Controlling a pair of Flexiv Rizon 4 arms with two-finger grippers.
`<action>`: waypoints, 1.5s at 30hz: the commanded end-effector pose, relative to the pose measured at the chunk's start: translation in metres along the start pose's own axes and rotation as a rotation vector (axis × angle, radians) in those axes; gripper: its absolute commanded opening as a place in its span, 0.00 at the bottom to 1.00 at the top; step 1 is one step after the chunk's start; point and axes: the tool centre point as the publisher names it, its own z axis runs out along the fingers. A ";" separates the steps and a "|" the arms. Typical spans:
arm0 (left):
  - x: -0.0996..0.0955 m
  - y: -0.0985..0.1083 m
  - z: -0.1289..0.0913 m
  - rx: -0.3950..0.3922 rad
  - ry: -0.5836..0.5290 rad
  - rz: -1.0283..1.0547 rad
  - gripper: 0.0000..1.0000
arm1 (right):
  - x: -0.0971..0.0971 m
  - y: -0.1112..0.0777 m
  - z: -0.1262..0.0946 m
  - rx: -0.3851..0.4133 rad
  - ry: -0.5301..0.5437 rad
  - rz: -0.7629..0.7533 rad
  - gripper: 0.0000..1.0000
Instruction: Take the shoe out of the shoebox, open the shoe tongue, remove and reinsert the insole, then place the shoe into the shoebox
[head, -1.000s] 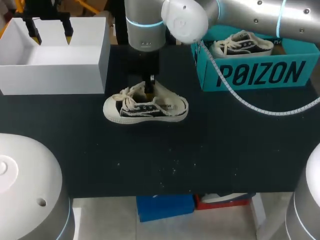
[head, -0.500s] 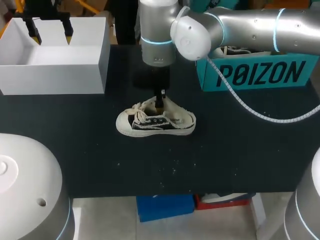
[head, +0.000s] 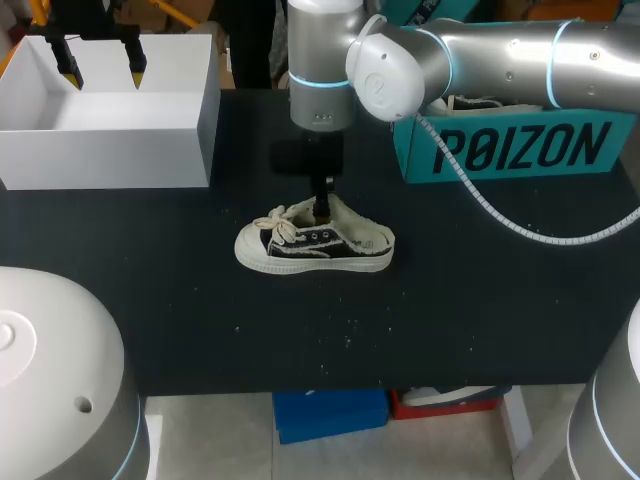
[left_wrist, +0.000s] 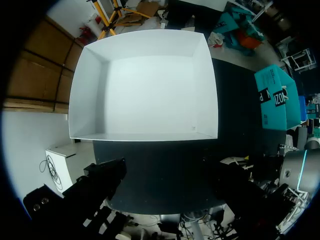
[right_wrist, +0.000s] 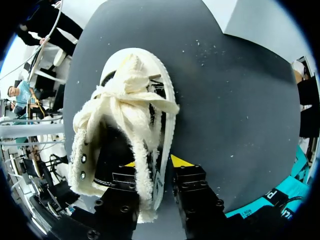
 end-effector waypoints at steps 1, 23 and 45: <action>0.000 0.000 0.000 0.001 0.000 0.000 1.00 | 0.011 -0.008 -0.031 -0.019 -0.052 -0.017 1.00; 0.000 0.000 0.000 0.001 0.000 0.000 1.00 | 0.040 -0.043 -0.117 -0.498 -0.104 -0.184 1.00; 0.000 0.000 0.000 0.001 0.000 0.000 1.00 | 0.044 -0.052 -0.118 -0.513 -0.140 -0.207 1.00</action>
